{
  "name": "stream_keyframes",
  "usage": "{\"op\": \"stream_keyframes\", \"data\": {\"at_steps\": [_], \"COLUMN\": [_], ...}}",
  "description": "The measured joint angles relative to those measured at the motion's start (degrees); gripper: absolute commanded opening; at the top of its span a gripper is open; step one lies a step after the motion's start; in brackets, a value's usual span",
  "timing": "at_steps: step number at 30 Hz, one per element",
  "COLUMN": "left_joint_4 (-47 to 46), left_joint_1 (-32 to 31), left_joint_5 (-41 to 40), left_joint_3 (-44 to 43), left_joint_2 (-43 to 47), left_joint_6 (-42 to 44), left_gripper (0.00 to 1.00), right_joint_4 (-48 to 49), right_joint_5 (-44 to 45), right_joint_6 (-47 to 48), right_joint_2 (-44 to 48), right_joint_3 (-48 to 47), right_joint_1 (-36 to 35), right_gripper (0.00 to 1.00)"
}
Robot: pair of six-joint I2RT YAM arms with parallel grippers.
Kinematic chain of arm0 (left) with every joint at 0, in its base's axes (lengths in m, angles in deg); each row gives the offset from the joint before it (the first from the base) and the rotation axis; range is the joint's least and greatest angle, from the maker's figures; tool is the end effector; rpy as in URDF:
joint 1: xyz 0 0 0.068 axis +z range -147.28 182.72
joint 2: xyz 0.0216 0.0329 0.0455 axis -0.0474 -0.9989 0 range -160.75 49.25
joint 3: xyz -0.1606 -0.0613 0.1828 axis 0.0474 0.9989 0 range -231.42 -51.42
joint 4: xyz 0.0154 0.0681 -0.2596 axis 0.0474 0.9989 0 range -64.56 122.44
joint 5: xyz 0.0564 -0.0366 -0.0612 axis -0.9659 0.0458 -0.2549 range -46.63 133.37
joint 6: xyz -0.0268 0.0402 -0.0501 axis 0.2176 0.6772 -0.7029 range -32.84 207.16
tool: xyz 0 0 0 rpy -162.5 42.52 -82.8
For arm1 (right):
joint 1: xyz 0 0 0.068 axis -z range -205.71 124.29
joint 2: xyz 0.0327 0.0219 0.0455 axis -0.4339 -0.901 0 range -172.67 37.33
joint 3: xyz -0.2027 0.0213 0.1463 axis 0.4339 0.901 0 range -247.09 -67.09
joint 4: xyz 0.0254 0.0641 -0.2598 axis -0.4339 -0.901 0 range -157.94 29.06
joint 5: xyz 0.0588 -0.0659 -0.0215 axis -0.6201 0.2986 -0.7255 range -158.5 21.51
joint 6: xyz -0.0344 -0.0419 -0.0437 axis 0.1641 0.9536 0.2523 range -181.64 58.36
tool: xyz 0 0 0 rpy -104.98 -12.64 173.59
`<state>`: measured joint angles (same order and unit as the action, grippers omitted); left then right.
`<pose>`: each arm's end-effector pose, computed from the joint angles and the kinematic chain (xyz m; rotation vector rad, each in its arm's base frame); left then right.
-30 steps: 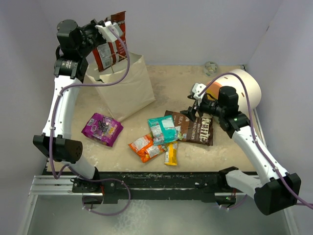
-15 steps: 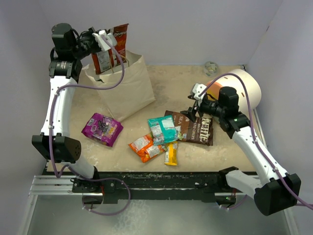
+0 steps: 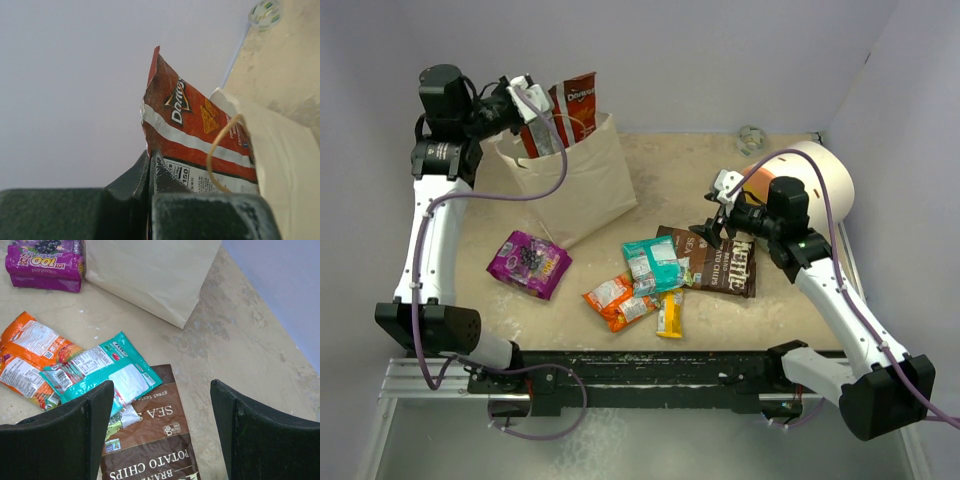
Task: Place the snacks into the paper bag
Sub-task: Place the snack in the paper bag.
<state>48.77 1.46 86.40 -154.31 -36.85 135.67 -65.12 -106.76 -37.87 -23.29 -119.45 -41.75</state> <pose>0.3420 -0.0462 0.4716 1.1543 1.1849 -0.0057 0.2556 0.1100 0.3212 -1.0254 1.4391 0.4969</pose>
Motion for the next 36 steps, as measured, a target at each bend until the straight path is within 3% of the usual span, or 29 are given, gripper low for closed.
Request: {"op": "stream_keyframes", "data": {"at_steps": [19, 27, 36], "left_joint_4": [3.43, 1.36, -1.22], "left_joint_1": [-0.42, -4.24, -5.73], "left_joint_5": [9.49, 8.15, 1.66], "left_joint_3": [5.49, 9.57, 18.88], "left_joint_2": [2.80, 2.99, 5.38], "left_joint_6": [-22.69, -32.96, -38.95], "left_gripper": [0.00, 0.00, 0.00], "right_joint_4": [0.31, 0.35, 0.68], "right_joint_5": [-0.22, -0.22, -0.24], "right_joint_6": [0.00, 0.00, 0.02], "right_joint_2": [0.00, 0.00, 0.00], "right_joint_3": [0.35, 0.37, 0.94], "right_joint_1": [0.35, 0.35, 0.35], "right_gripper": [0.81, 0.82, 0.82]}}
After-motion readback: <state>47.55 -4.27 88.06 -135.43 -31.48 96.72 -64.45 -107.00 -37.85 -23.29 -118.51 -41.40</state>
